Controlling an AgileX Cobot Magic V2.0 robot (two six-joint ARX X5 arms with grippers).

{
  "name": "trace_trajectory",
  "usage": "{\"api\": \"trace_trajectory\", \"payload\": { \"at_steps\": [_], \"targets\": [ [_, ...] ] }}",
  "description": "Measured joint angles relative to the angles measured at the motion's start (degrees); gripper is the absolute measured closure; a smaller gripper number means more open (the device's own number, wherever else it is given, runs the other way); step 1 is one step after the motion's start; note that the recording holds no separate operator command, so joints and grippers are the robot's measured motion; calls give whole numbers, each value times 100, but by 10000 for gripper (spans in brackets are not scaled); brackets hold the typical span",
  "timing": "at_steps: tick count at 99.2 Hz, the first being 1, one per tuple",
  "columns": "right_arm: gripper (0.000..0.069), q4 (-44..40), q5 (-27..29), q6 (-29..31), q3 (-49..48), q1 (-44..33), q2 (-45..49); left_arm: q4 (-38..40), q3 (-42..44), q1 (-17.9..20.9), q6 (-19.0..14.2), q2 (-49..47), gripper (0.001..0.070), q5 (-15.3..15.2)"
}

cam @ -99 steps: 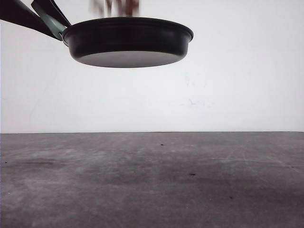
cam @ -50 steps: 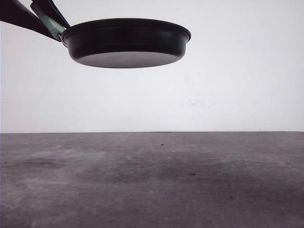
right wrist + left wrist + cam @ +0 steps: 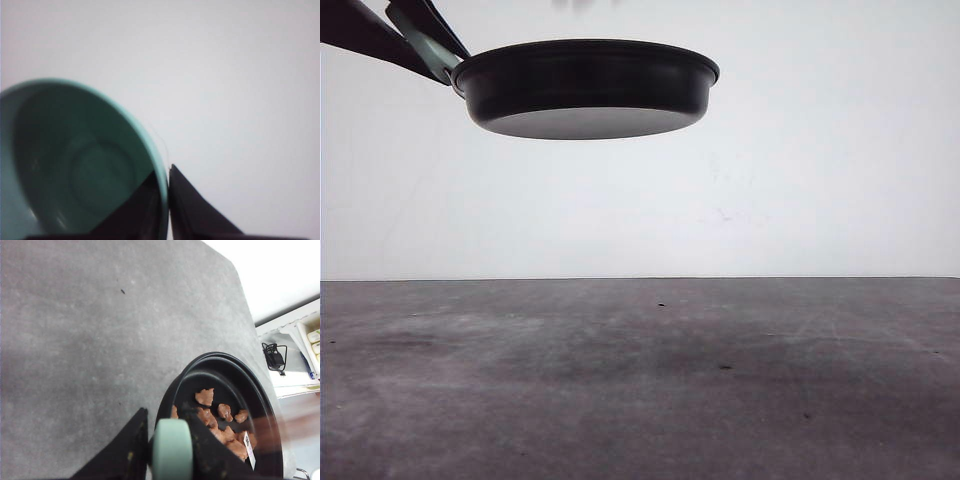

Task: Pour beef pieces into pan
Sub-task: 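Tilt the green bowl with the right gripper, pouring beef cubes into the pan, then lower the empty green bowl back onto the table with the right gripper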

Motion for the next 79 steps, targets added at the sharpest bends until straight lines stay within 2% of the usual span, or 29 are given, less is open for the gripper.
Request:
{"api": "trace_trajectory", "payload": {
  "at_steps": [21,28,35,43,51,69,79],
  "targets": [
    [680,120,-184,15,-2,114,-13,2,0,0,4,22,649,-2],
    [680,114,-57,232,-2,181,-31,2,-2,7,4,22,649,-2],
    [680,-44,192,702,-2,214,-59,-2,0,48,17,22,650,0],
    [679,-623,398,1558,-2,96,-140,-7,0,72,24,22,650,-4],
    [679,-1652,144,2763,-2,-352,-304,-13,0,72,28,22,650,0],
    [679,-3755,-1067,5737,-2,-1928,-671,-55,0,74,188,22,650,2],
    [679,-4754,-1989,7027,-2,-2983,-662,-109,0,74,284,22,650,4]
  ]
}}
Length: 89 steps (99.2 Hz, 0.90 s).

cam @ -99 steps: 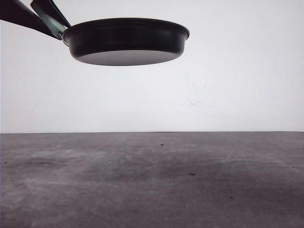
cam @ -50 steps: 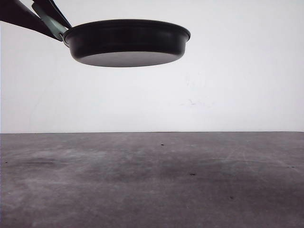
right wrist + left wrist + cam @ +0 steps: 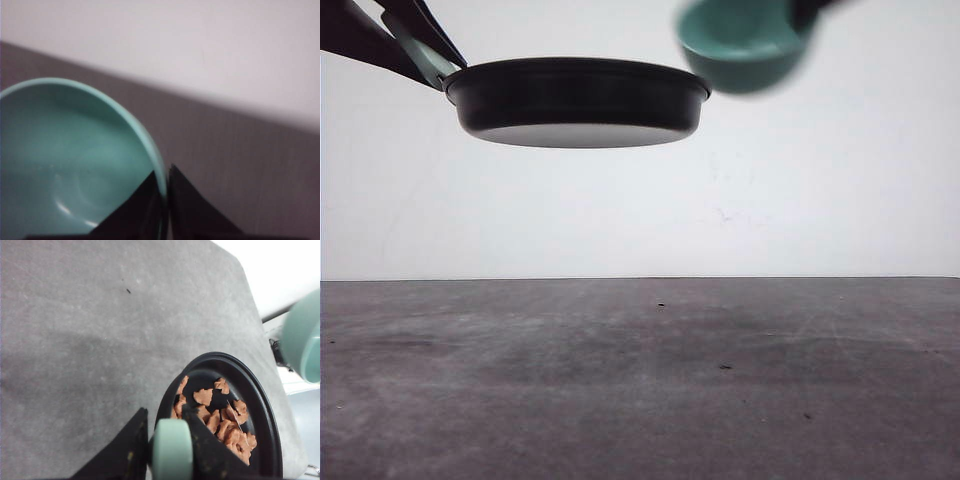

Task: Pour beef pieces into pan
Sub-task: 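Lower the empty green bowl back onto the table with the right gripper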

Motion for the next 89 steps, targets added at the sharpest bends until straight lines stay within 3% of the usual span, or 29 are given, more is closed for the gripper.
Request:
{"api": "trace_trajectory", "payload": {
  "at_steps": [10,21,38,82,89],
  "targets": [
    [679,-796,-997,651,0,-1091,291,-13,-2,0,22,0,650,-2],
    [679,-1624,-1681,870,0,-1965,920,-13,0,0,39,0,650,-2],
    [679,-2157,-2334,809,-26,-2111,1801,-9,0,0,39,0,650,0],
    [679,-2004,-2028,767,-26,-1174,2468,-70,0,-2,44,0,650,103],
    [641,-2000,-1904,748,-26,-1093,2459,-68,-2,0,44,0,650,103]
  ]
}}
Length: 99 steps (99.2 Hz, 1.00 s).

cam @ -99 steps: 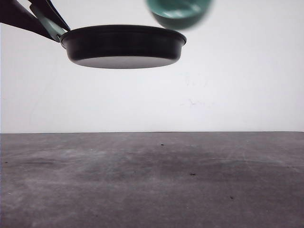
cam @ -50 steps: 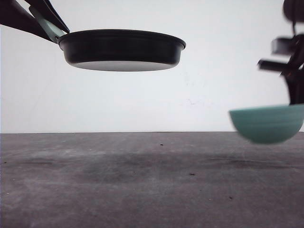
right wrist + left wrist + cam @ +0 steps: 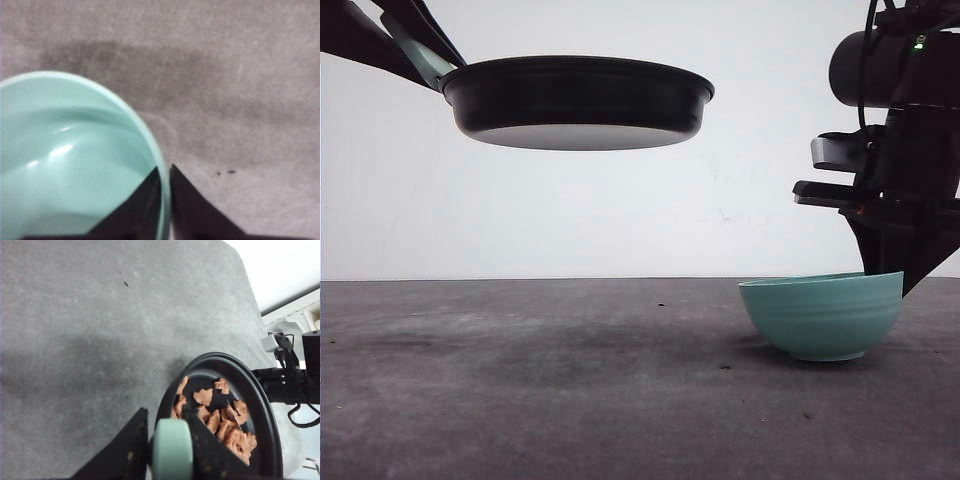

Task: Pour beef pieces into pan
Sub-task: 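Lower the empty green bowl back onto the table with the right gripper, then lower the pan of beef cubes onto the table with the left gripper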

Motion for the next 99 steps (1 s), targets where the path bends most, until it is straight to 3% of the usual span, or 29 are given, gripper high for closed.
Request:
{"api": "trace_trajectory", "payload": {
  "at_steps": [12,17,25,39,44,53,60,75,99],
  "targets": [
    [380,-26,-9,-90,0,20,-125,9,2,0,2,0,650,-2],
    [305,-50,-7,-105,0,20,-264,35,2,0,2,0,650,-20],
    [256,-50,-2,-136,0,20,-645,70,0,-2,4,11,650,-109],
    [239,-85,-35,-173,251,13,-1580,330,2,0,11,299,650,-188],
    [274,-81,-225,-170,428,15,-1967,435,2,0,11,470,650,-205],
    [519,-13,-831,-175,713,107,-2765,605,2,0,11,815,650,-299],
    [628,98,-1086,-151,916,354,-3449,837,2,0,15,1123,650,-367],
    [676,-26,-1132,70,1032,833,-4592,1388,2,26,15,1764,650,-402],
    [681,-815,-551,393,1019,988,-5753,1696,11,48,122,2741,650,-382]
  ]
}}
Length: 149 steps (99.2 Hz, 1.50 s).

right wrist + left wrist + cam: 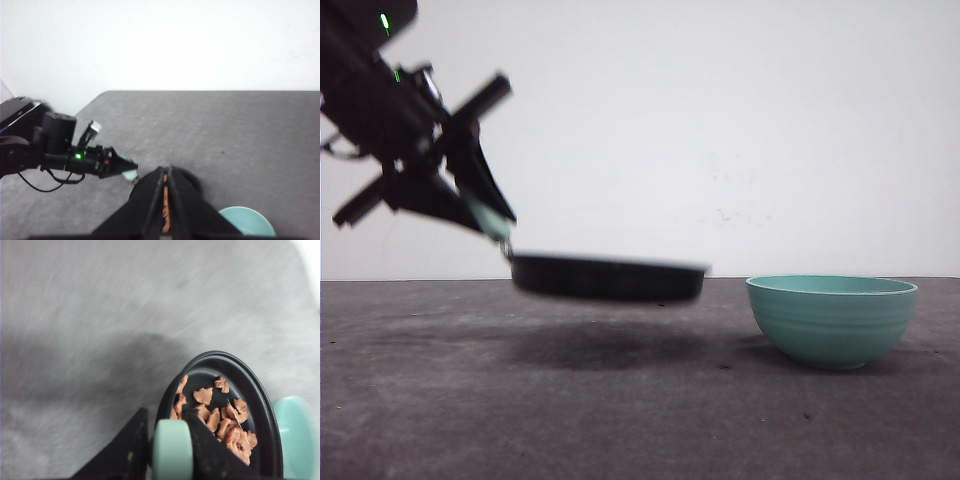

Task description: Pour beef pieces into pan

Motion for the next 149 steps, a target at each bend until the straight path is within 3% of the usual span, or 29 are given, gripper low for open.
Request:
{"api": "trace_trajectory", "payload": {
  "at_steps": [16,36,42,58,70,85,94,107,115,123,129,133,138,149],
  "targets": [
    [681,-343,444,37,-2,0,-544,28,0,2,205,459,650,0],
    [681,-940,461,39,-15,0,-549,138,72,0,240,697,642,35],
    [681,-1049,501,39,-22,0,-540,114,72,0,236,708,589,2],
    [681,-1034,581,37,-24,0,-540,92,72,55,236,693,229,-42],
    [681,-1025,859,-35,-24,0,-533,-87,72,149,236,374,17,-225],
    [681,-1025,1379,-350,-24,0,-411,-313,79,236,258,-645,14,-612],
    [681,-968,1700,-577,-68,0,-280,-802,240,223,286,-1416,15,-1012],
    [681,-426,1886,-1010,-337,0,-232,-1515,756,120,638,-2516,65,-1646],
    [681,48,1797,-1239,-492,0,-243,-1499,1005,66,896,-3222,134,-1716],
    [681,452,1727,-1432,-682,0,-289,-1561,1051,63,1080,-3915,305,-1805],
    [681,610,1720,-1569,-861,0,-343,-1943,1049,76,1215,-4409,499,-2144],
    [681,691,1722,-1665,-1019,0,-400,-2197,1014,101,1283,-4693,589,-2415],
    [681,793,1716,-1755,-1266,0,-509,-2476,876,146,1381,-5027,647,-2638],
    [681,1139,1624,-1961,-1991,0,-966,-2909,184,170,1528,-5805,686,-2677]
  ]
}}
